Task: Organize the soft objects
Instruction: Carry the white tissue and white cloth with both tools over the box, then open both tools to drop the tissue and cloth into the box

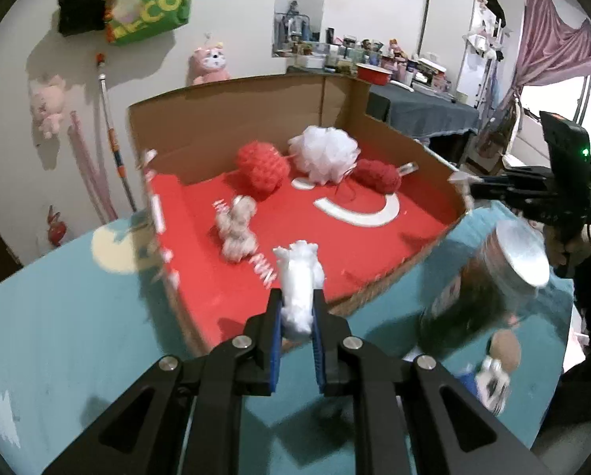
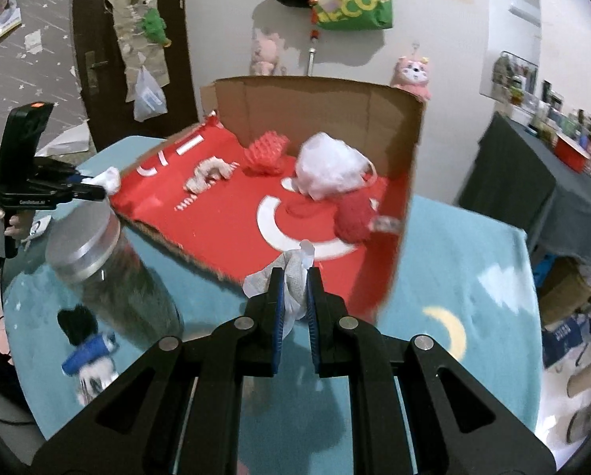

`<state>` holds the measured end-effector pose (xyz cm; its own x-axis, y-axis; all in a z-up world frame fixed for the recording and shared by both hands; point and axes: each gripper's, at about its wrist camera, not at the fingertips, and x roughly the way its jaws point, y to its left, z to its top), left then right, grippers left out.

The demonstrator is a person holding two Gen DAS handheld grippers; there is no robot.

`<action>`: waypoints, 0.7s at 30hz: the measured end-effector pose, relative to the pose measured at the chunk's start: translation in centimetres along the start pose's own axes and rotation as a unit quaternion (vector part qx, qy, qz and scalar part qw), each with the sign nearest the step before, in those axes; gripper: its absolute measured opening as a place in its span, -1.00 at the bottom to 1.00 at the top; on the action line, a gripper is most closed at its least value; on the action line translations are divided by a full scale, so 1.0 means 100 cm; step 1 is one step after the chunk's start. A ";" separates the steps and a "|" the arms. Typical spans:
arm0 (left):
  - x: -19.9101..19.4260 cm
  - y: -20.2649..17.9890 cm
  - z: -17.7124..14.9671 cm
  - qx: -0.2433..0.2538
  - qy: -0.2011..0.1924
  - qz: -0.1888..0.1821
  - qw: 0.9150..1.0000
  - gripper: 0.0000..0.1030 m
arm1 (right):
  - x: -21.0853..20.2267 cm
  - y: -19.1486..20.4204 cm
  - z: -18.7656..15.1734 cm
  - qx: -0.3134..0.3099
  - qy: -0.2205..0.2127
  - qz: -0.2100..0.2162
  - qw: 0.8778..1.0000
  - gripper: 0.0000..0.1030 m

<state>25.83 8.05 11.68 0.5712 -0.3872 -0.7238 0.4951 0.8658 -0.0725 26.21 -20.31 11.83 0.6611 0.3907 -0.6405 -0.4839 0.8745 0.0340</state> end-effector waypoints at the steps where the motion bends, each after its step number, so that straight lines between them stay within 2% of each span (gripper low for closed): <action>1: 0.005 -0.001 0.006 -0.001 0.004 -0.003 1.000 -0.74 | 0.004 0.001 0.006 -0.002 0.002 0.004 1.000 -0.81; 6: 0.037 -0.010 0.044 -0.006 0.031 -0.003 0.999 -0.73 | 0.035 0.006 0.042 -0.007 0.021 0.031 0.999 -0.81; 11: 0.077 -0.013 0.075 -0.014 0.073 0.013 0.997 -0.73 | 0.077 0.007 0.071 -0.004 0.069 0.042 0.997 -0.81; 21: 0.134 -0.003 0.093 -0.022 0.133 0.050 0.990 -0.70 | 0.162 0.000 0.102 0.040 0.167 0.061 0.983 -0.80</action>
<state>39.40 -0.38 8.44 0.4205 -0.2071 -0.8833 0.4129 0.9106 -0.0169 42.76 -11.00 9.29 0.3696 0.3890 -0.8438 -0.4924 0.8522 0.1772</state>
